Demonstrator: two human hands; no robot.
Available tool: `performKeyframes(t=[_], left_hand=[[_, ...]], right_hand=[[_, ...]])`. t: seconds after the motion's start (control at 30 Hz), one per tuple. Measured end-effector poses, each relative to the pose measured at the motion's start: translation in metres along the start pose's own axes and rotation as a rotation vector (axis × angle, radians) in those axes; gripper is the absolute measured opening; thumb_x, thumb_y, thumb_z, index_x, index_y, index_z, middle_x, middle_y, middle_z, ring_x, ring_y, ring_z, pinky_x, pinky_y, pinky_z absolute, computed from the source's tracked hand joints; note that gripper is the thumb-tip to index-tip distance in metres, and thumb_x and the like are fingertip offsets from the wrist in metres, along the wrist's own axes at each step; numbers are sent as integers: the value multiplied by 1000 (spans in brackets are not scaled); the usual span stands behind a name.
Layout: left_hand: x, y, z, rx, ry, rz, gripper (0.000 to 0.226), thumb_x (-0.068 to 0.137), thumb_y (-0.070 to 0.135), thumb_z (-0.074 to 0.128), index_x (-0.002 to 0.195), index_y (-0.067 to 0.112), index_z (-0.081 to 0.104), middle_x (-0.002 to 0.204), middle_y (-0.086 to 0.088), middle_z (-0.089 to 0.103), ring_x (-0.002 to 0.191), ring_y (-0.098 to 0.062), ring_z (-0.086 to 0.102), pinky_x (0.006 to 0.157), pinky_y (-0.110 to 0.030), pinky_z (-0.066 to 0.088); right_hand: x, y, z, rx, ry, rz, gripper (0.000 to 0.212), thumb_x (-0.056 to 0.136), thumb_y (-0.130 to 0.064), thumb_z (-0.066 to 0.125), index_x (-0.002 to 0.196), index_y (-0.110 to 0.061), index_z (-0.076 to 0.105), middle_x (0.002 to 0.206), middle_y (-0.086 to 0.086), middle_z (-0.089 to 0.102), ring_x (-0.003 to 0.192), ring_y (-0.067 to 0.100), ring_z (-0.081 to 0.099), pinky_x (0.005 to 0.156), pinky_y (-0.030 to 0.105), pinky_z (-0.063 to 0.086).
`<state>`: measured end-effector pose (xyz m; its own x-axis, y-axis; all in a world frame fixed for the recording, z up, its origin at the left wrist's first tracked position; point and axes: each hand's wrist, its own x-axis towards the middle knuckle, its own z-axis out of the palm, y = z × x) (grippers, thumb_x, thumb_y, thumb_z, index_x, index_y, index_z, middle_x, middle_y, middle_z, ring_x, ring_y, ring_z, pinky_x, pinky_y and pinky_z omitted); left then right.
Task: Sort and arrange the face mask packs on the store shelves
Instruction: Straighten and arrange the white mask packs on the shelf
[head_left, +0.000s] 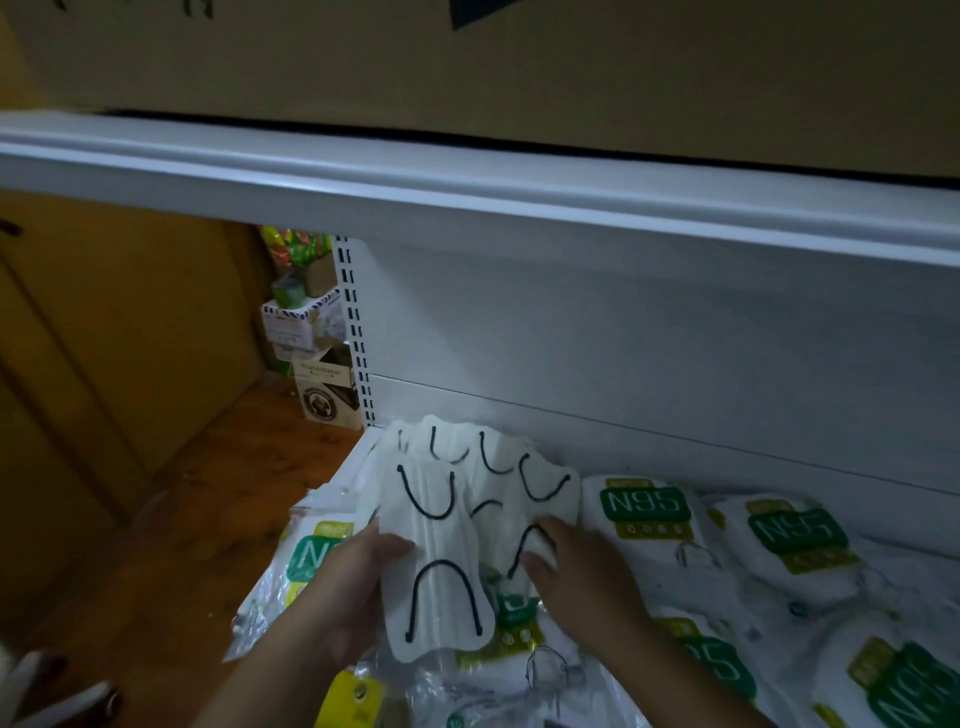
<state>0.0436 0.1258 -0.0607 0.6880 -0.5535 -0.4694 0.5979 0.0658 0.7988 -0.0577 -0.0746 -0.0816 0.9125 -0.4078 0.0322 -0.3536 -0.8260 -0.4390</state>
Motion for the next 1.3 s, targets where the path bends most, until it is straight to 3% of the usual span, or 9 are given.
performKeyframes(t=[0.17, 0.27, 0.4, 0.57, 0.73, 0.9, 1.1, 1.2, 1.3], left_hand=[[5, 1, 3, -24, -2, 2, 26, 93, 17, 48, 115, 13, 63, 98, -19, 73, 82, -36, 72, 62, -41, 58], [5, 0, 11, -71, -90, -78, 43, 93, 44, 49, 113, 13, 71, 112, -19, 70, 103, -38, 67, 84, -48, 54], [5, -5, 16, -75, -117, -17, 37, 81, 13, 58, 116, 6, 68, 115, -22, 67, 105, -38, 66, 80, -43, 57], [-1, 1, -5, -23, 47, 26, 35, 85, -3, 51, 118, 3, 60, 104, -26, 70, 90, -42, 69, 67, -44, 58], [-14, 9, -19, -21, 110, -17, 34, 89, 2, 49, 122, 4, 57, 104, -27, 69, 97, -46, 65, 87, -54, 52], [-26, 17, -27, -73, 88, -149, 34, 84, 9, 56, 117, 3, 60, 101, -27, 70, 84, -43, 70, 67, -46, 57], [-22, 17, -33, -76, 97, -101, 41, 82, 9, 53, 122, 8, 56, 107, -27, 69, 101, -48, 63, 85, -58, 52], [-19, 17, -31, -125, 92, -76, 33, 91, 20, 50, 119, 6, 60, 107, -26, 69, 97, -45, 66, 88, -55, 50], [-20, 18, -27, -131, -12, -110, 49, 94, 41, 43, 114, 5, 70, 114, -24, 67, 102, -40, 66, 84, -46, 51]], right_hand=[[-12, -16, -19, 304, 119, -32, 34, 93, -46, 50, 126, -37, 51, 111, -19, 59, 104, 3, 57, 84, 17, 42], [-24, -38, -11, 224, 41, -218, 48, 90, -52, 46, 135, -38, 40, 129, -19, 48, 114, -1, 43, 96, 17, 32], [-23, -55, 12, 27, -172, -317, 68, 92, -53, 43, 151, -30, 19, 160, -12, 6, 146, 4, 2, 113, 20, -2], [-5, -52, 13, 249, -67, -180, 56, 95, -52, 41, 146, -31, 31, 159, -14, 13, 144, 2, 9, 112, 19, 7], [25, -38, 19, 27, -213, -4, 73, 96, -55, 37, 153, -25, 3, 160, -1, -13, 147, 19, -12, 120, 38, -2], [33, -38, 30, -80, -148, -14, 74, 94, -54, 41, 152, -18, 13, 161, 5, 9, 147, 22, 8, 121, 39, 9], [23, -48, 4, 205, 69, 12, 47, 95, -44, 47, 139, -31, 39, 135, -6, 53, 115, 10, 52, 96, 28, 45], [1, -65, 2, 321, 50, -129, 50, 91, -50, 52, 138, -42, 38, 134, -20, 46, 114, -2, 44, 94, 16, 35], [-16, -85, 14, 186, -120, -380, 60, 89, -53, 50, 143, -41, 30, 152, -17, 26, 139, 2, 21, 108, 14, 13]])
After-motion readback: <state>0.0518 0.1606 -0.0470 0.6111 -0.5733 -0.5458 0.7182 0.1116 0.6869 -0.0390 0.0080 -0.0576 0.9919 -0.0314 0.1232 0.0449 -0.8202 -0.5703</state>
